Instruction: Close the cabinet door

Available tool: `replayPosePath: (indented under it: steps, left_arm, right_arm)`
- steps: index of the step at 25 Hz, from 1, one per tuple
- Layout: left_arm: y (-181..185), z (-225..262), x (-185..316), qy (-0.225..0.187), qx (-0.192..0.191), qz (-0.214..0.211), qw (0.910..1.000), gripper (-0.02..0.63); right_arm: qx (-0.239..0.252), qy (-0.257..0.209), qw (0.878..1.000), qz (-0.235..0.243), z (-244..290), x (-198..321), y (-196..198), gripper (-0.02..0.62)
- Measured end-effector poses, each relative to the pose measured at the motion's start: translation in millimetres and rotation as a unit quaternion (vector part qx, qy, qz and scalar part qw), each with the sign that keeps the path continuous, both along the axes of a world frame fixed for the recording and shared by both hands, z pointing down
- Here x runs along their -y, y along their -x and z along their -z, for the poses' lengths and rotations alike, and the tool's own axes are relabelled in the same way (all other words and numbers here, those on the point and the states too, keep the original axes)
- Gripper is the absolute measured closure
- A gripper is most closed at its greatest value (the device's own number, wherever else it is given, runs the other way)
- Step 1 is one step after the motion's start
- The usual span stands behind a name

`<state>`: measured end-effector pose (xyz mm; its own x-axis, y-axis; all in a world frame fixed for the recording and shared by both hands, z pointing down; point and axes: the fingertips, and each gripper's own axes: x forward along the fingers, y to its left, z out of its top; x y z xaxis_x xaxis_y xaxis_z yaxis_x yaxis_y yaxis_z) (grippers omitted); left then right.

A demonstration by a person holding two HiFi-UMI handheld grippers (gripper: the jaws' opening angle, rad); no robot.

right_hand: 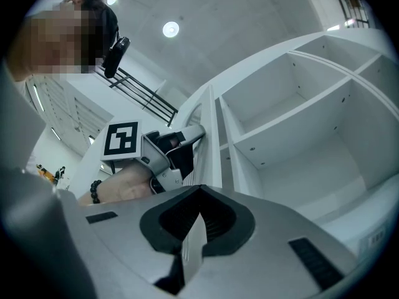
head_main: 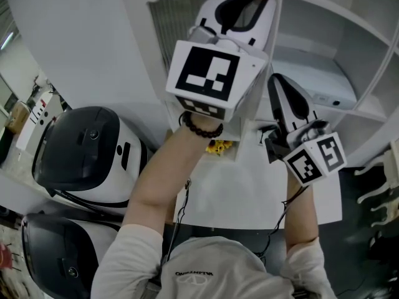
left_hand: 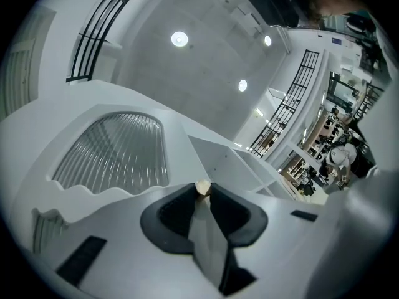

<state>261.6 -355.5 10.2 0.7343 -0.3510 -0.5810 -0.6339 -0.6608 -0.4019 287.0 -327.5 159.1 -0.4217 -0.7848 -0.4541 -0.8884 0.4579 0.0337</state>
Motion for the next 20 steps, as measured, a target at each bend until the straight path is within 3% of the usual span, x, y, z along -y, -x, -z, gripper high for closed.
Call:
replayPosePath:
  steps: [20]
  left_arm:
    - [-13.8, 0.4, 20.8, 0.001, 0.015, 0.032, 0.9994, 0.526]
  right_arm:
    - [0.007, 0.015, 1.0, 0.002, -13.0, 7.1, -5.0, 0.584]
